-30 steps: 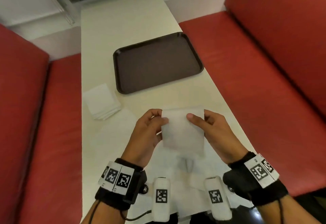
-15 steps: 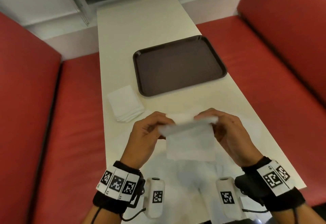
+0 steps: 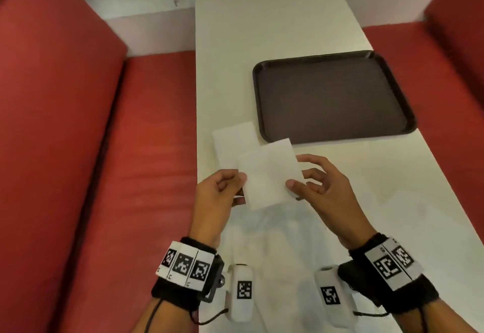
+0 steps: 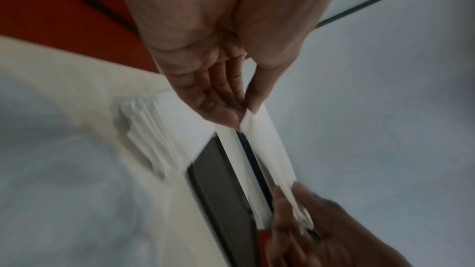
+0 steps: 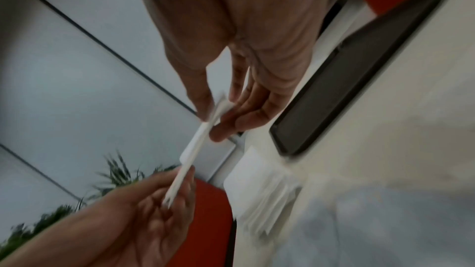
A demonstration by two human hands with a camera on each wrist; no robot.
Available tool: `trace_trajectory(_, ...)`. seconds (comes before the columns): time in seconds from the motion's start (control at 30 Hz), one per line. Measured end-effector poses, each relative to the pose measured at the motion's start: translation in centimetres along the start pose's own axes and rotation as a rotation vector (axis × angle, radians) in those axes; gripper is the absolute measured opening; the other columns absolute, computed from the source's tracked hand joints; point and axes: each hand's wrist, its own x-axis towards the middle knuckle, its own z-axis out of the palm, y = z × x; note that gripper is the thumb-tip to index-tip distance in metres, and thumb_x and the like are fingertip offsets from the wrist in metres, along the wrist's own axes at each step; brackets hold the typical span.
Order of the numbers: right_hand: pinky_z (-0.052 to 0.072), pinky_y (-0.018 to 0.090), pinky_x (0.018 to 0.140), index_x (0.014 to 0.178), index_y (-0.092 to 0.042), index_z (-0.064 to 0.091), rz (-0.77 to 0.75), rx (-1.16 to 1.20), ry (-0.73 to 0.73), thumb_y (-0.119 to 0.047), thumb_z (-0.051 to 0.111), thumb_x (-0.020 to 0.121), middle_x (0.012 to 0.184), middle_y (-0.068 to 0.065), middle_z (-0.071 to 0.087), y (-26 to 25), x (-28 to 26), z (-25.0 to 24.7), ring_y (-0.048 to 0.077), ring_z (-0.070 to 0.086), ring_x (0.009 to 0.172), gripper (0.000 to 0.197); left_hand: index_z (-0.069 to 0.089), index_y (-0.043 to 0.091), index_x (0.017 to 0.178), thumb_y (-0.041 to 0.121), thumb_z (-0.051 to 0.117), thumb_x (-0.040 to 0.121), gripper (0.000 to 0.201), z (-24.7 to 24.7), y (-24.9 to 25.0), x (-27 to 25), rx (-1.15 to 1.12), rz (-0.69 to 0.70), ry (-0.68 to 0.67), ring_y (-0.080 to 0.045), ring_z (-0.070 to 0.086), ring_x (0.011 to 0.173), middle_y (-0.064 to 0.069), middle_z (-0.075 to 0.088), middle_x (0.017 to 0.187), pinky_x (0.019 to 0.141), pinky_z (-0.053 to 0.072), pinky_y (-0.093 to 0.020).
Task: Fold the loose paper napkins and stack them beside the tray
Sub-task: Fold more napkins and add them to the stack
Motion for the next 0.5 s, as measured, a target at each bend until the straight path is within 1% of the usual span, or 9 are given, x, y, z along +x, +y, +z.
trace_trajectory(0.1,0.056,0.029,0.076,0.118,-0.020,0.060,0.028,-0.018,0.025,-0.014,0.073,0.087,0.101,0.011,0.073,0.5,2.7,2.4,0.021,0.075,0.079,0.033,0.072,0.008,0.098,0.011,0.068,0.092,0.007,-1.5,0.6,4.1,0.033,0.040,0.094,-0.014,0.070,0.076,-0.008,0.075,0.092,0.065,0.057,-0.023)
trace_trajectory(0.17,0.057,0.033,0.081,0.116,-0.018,0.062,0.033,-0.038,0.034,-0.015,0.072,0.088,0.098,0.012,0.073,0.8,4.3,3.5,0.021,0.075,0.079,0.030,0.073,0.012,0.095,0.012,0.070,0.091,0.004,-2.0,0.8,6.7,0.101,0.095,0.147,-0.013,0.070,0.075,-0.007,0.076,0.089,0.064,0.057,-0.022)
trace_trajectory(0.23,0.056,0.036,0.082,0.115,-0.019,0.062,0.044,-0.099,0.043,-0.017,0.071,0.089,0.093,0.006,0.075,1.3,5.4,4.0,0.018,0.075,0.080,0.028,0.073,0.015,0.092,0.014,0.072,0.090,0.002,-2.5,0.6,8.8,0.184,0.125,0.193,-0.014,0.069,0.072,-0.002,0.074,0.083,0.064,0.058,-0.023)
trace_trajectory(0.33,0.057,0.040,0.081,0.112,-0.022,0.061,0.070,-0.185,0.070,-0.019,0.069,0.091,0.093,0.000,0.074,2.2,6.0,3.4,0.014,0.074,0.078,0.023,0.070,0.031,0.080,0.023,0.074,0.089,0.013,-3.0,-0.6,11.1,0.289,0.123,0.229,-0.022,0.072,0.075,0.001,0.075,0.079,0.078,0.061,-0.040)
trace_trajectory(0.37,0.057,0.042,0.081,0.112,-0.022,0.062,0.079,-0.205,0.076,-0.019,0.069,0.091,0.093,0.000,0.074,2.6,5.9,2.8,0.014,0.074,0.078,0.022,0.068,0.034,0.078,0.026,0.074,0.089,0.014,-3.0,-1.1,11.5,0.340,0.124,0.241,-0.023,0.072,0.079,0.003,0.074,0.077,0.083,0.059,-0.040)
trace_trajectory(0.4,0.057,0.043,0.081,0.111,-0.022,0.062,0.088,-0.221,0.085,-0.019,0.069,0.091,0.093,0.000,0.074,3.0,5.7,2.1,0.015,0.074,0.077,0.021,0.067,0.033,0.079,0.028,0.073,0.089,0.013,-3.0,-1.5,11.7,0.407,0.134,0.257,-0.024,0.070,0.084,0.007,0.071,0.076,0.088,0.054,-0.029)
trace_trajectory(0.43,0.057,0.043,0.081,0.110,-0.022,0.062,0.097,-0.233,0.098,-0.019,0.069,0.091,0.092,0.000,0.074,3.4,5.4,1.3,0.016,0.074,0.077,0.020,0.065,0.030,0.080,0.030,0.072,0.090,0.011,-2.8,-1.7,11.6,0.477,0.146,0.282,-0.024,0.065,0.089,0.009,0.068,0.074,0.086,0.045,-0.012)
trace_trajectory(0.47,0.057,0.043,0.081,0.109,-0.022,0.063,0.105,-0.241,0.113,-0.018,0.069,0.090,0.091,0.000,0.074,3.7,5.1,0.3,0.017,0.074,0.076,0.020,0.064,0.025,0.083,0.031,0.071,0.091,0.012,-2.6,-1.8,11.3,0.532,0.159,0.312,-0.022,0.060,0.092,0.010,0.065,0.073,0.077,0.035,0.000)
trace_trajectory(0.5,0.058,0.042,0.079,0.107,-0.022,0.064,0.112,-0.246,0.129,-0.018,0.070,0.090,0.090,0.000,0.074,4.0,4.7,-0.6,0.017,0.074,0.076,0.019,0.062,0.020,0.084,0.031,0.070,0.091,0.016,-2.4,-1.8,10.9,0.565,0.179,0.336,-0.021,0.055,0.090,0.008,0.063,0.071,0.070,0.032,0.002)
